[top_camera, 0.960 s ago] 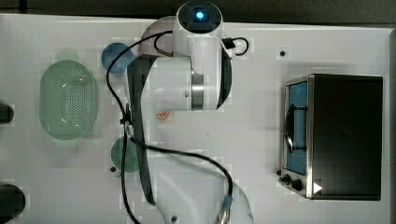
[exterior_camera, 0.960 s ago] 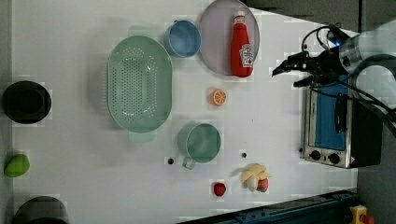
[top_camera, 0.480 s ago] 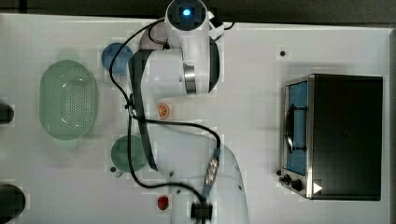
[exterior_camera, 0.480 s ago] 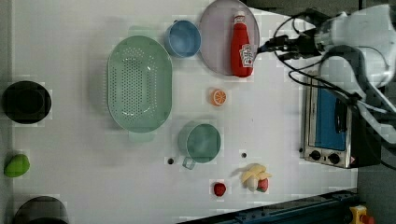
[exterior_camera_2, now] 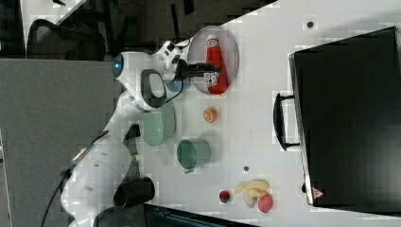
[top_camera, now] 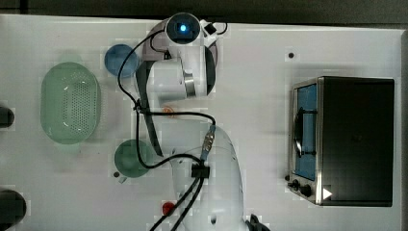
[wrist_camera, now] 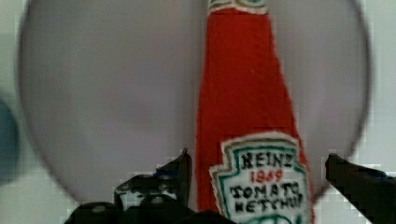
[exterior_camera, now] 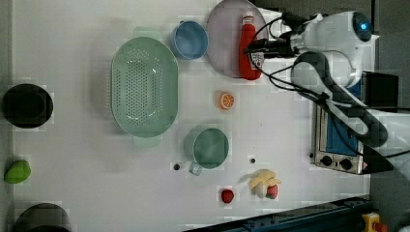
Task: Pick ketchup from plate and place it on table.
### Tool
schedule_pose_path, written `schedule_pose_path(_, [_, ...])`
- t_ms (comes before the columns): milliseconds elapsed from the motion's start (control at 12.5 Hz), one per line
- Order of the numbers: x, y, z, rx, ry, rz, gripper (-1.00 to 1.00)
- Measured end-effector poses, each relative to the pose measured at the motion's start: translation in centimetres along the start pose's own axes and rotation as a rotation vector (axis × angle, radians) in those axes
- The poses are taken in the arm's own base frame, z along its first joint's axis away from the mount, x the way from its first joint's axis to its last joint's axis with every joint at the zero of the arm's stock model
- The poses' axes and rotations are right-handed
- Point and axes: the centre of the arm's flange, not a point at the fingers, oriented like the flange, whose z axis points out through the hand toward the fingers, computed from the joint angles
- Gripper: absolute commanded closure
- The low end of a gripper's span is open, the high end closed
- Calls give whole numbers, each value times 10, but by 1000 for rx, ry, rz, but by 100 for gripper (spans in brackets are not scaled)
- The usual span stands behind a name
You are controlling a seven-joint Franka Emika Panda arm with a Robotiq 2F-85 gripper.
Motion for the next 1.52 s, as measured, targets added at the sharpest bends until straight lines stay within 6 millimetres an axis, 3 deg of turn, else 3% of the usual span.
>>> schedule_pose_path(240, [-5,-2,38,-2,-40,-6,-100])
schedule_pose_path(400, [0,-4,48,7,-39,-5,-100])
schedule_pose_path(640, [6,-5,43,9,-14,-7,-92])
schedule_pose_path(880, [10,-3,40,8,4,-5,-19])
schedule_pose_path(1520, [16,-10,27,19,32,-13,-18])
